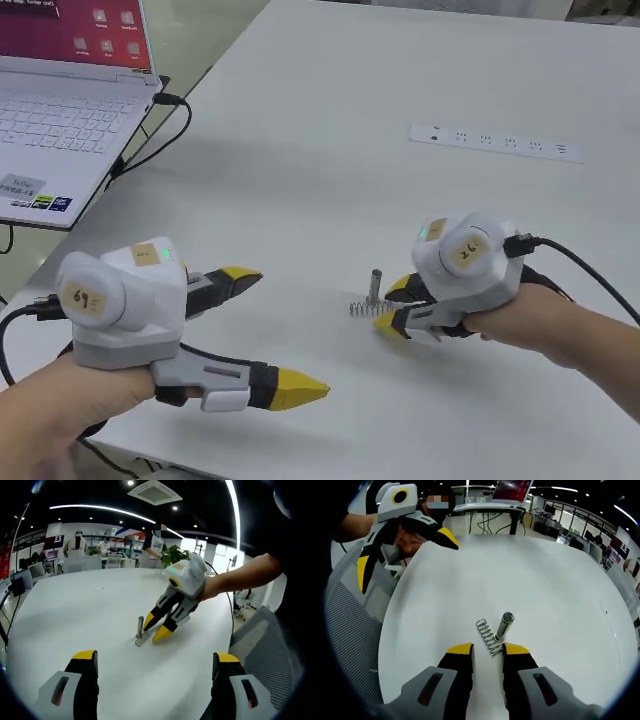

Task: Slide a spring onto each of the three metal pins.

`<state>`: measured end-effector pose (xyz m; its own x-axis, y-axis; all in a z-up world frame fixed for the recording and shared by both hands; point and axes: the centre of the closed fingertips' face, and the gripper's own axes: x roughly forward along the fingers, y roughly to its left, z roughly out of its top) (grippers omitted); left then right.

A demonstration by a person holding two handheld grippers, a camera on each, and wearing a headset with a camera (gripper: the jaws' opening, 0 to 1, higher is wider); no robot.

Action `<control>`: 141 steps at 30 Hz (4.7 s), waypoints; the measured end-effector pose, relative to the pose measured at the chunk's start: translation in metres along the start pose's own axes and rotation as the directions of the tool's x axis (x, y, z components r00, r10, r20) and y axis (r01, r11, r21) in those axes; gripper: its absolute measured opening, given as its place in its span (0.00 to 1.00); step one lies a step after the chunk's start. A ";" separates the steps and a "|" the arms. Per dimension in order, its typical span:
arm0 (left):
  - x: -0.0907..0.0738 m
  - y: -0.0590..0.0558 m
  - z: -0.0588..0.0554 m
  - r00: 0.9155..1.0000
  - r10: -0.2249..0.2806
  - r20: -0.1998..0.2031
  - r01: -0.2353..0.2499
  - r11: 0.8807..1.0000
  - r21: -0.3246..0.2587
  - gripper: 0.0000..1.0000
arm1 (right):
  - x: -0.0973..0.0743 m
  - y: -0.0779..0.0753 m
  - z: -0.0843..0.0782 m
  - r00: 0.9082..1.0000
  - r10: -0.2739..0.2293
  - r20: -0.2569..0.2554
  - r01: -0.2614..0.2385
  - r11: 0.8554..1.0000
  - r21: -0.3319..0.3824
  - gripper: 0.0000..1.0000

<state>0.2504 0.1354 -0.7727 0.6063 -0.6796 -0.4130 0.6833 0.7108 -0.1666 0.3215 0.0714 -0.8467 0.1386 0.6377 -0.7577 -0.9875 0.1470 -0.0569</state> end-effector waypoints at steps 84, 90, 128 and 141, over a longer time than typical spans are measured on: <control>0.068 -0.070 0.022 0.956 -0.291 -0.040 0.293 0.952 0.093 0.35 | -0.097 0.062 -0.010 0.994 0.097 0.051 -0.088 0.983 -0.163 0.08; 0.071 -0.074 0.027 0.953 -0.303 -0.030 0.304 0.947 0.098 0.29 | -0.098 0.064 -0.007 0.993 0.104 0.064 -0.092 0.982 -0.165 0.08; 0.075 -0.088 0.030 0.934 -0.356 -0.011 0.355 0.927 0.124 0.03 | -0.106 0.069 0.000 0.984 0.125 0.124 -0.105 0.982 -0.155 0.08; 0.072 -0.089 0.031 0.932 -0.362 -0.010 0.360 0.926 0.111 0.03 | -0.107 0.070 -0.004 0.980 0.122 0.155 -0.105 0.988 -0.113 0.12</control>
<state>0.2457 0.0175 -0.7601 0.3139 -0.8887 -0.3341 0.8967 0.3932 -0.2034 0.2371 0.0104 -0.7727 0.0272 0.7602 -0.6491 -0.9987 -0.0069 -0.0498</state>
